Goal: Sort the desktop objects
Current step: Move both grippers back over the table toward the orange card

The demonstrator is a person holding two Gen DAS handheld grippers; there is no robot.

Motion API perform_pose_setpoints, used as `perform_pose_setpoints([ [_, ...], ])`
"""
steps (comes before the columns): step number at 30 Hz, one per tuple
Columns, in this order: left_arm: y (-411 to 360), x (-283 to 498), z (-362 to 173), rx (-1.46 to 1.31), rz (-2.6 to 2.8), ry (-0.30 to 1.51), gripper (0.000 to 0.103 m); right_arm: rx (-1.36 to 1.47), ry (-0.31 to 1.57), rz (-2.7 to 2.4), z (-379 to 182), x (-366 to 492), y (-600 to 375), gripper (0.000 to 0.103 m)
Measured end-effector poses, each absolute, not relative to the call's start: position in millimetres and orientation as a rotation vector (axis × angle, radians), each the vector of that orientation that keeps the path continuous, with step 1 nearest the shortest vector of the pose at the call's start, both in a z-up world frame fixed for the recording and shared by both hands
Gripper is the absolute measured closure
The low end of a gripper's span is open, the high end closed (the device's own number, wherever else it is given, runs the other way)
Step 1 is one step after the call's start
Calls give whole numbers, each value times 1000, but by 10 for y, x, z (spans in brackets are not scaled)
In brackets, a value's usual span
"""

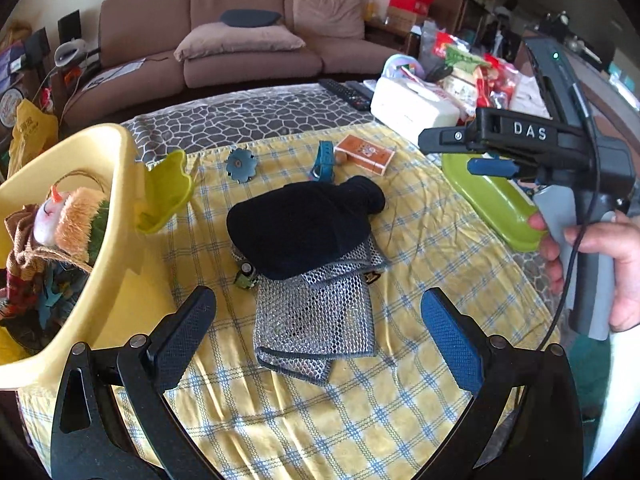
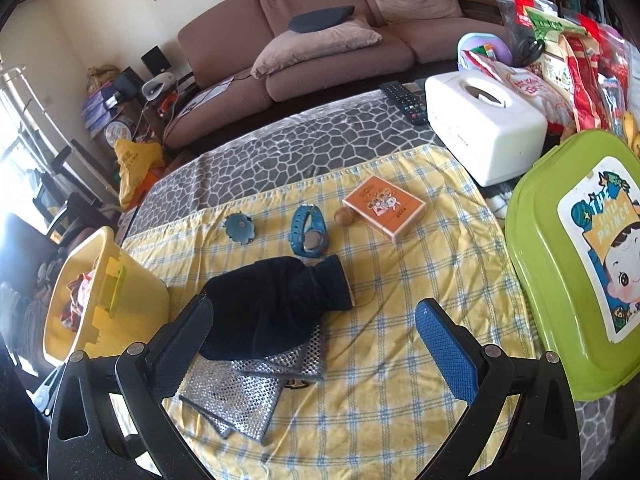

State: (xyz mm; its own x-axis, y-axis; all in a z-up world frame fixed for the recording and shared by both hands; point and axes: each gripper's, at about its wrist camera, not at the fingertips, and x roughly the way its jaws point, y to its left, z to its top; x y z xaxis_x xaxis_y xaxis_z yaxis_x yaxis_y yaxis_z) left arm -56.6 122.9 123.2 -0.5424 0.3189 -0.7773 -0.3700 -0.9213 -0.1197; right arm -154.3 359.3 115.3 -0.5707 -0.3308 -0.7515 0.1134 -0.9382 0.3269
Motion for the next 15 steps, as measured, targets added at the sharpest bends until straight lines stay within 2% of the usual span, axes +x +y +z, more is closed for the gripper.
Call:
perform_pose_setpoints([
  [7, 1323, -570, 855, -1310, 2453, 136, 2, 1321, -346, -2563, 1086, -1545, 3669, 1],
  [10, 1352, -590, 730, -1346, 2439, 143, 10, 1323, -344, -2568, 1069, -1549, 3685, 1],
  [15, 1324, -659, 619, -1386, 2443, 115, 10, 1337, -362, -2575, 1023, -1570, 3742, 1],
])
